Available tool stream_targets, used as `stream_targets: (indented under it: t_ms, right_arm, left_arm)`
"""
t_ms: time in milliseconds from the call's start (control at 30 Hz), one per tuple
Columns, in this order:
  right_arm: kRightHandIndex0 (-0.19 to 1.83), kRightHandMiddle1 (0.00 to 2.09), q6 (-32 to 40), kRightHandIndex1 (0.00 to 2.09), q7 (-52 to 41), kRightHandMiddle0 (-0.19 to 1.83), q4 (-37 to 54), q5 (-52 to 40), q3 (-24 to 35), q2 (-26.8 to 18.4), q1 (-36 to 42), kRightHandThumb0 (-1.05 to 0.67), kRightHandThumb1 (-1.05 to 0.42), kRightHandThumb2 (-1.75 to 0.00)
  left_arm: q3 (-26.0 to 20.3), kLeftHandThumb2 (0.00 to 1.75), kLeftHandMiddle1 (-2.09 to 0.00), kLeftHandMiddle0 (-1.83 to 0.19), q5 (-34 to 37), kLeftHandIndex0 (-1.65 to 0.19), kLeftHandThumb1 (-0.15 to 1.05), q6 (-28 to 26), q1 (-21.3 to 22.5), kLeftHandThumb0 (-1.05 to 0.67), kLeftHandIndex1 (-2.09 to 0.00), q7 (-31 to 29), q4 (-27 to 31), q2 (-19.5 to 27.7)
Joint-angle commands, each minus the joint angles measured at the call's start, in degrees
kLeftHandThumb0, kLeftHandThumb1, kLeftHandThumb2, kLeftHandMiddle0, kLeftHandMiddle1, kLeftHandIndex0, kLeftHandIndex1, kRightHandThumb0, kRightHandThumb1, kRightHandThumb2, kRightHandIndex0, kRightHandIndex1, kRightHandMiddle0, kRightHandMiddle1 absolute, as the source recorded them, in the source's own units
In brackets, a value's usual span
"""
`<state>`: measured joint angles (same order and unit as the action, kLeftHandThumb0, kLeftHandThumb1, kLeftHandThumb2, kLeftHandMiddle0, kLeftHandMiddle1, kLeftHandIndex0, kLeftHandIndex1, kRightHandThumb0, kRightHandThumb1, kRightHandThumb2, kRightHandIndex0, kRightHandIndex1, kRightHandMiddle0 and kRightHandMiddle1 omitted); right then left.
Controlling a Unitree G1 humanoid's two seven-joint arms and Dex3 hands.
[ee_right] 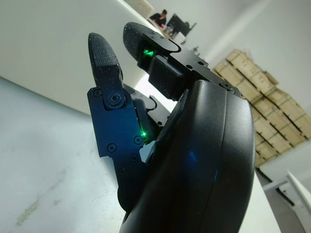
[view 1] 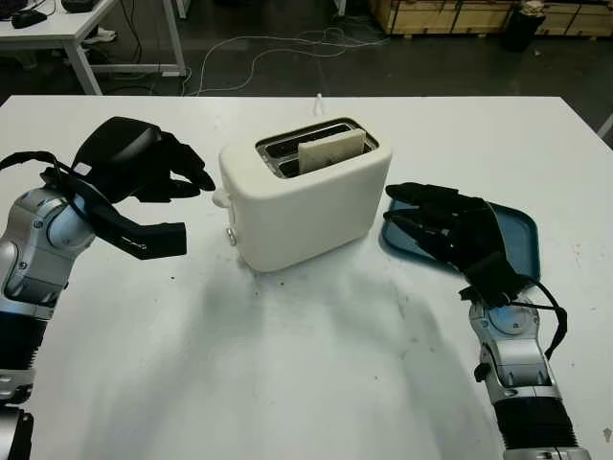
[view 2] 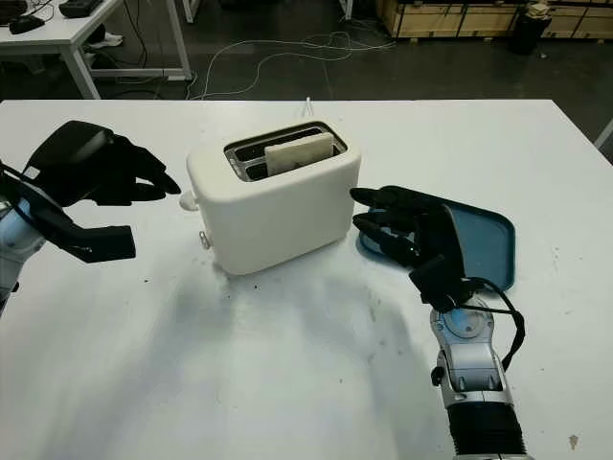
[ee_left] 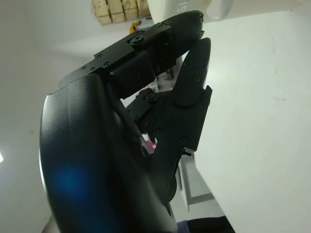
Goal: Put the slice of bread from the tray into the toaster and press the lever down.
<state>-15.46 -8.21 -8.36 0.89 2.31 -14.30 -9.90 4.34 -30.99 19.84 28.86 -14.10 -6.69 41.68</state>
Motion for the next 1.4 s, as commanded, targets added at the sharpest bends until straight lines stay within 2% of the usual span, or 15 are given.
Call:
stream_targets:
  t_ms: [0,333,500,733,967,1367]
  right_arm:
    - [1.00,0.00,0.52,0.28,0.07,0.98,0.52,0.24,-0.03,0.39,0.26,-0.47,-0.91,0.00]
    - [1.00,0.00,0.81,0.28,0.01,0.98,0.84,0.25,0.04,0.53,0.30,-0.47,-0.91,0.00]
    - [1.00,0.00,0.46,0.28,-0.16,0.99,0.61,-0.15,0.19,0.65,0.25,-0.47,-0.91,0.00]
    - [1.00,0.00,0.38,0.28,-0.37,0.99,0.35,-0.44,0.30,0.66,0.17,-0.47,-0.91,0.00]
    - [1.00,0.00,0.37,0.28,-0.40,0.98,0.36,-0.20,0.29,0.52,0.21,-0.48,-0.91,0.00]
    - [1.00,0.00,-0.68,0.27,-0.96,0.99,-0.01,-0.81,0.47,0.93,0.23,-0.47,-0.92,0.00]
  left_arm:
    - [0.73,0.01,-1.06,-1.09,-0.38,-1.34,0.83,-0.32,0.87,-0.30,-0.06,-1.05,0.29,0.44]
    - [1.07,0.00,-1.15,-1.07,-0.98,-1.33,0.83,0.22,1.39,-0.32,-0.04,-0.61,-0.19,0.31]
    - [1.29,0.00,-1.12,-1.07,-1.23,-1.34,0.84,0.44,1.39,-0.33,-0.04,-0.56,-0.14,0.33]
    - [1.20,0.00,-0.96,-1.11,-1.72,-1.33,0.82,0.36,0.98,-0.30,-0.02,0.19,-0.20,0.22]
    - [1.68,0.00,-0.95,-1.14,-2.13,-1.33,0.83,0.75,1.19,-0.32,-0.01,0.57,-0.81,0.13]
    - [2.88,0.00,-1.13,-1.09,-1.85,-1.35,0.83,1.76,1.80,-0.31,-0.01,0.62,-2.40,-0.21]
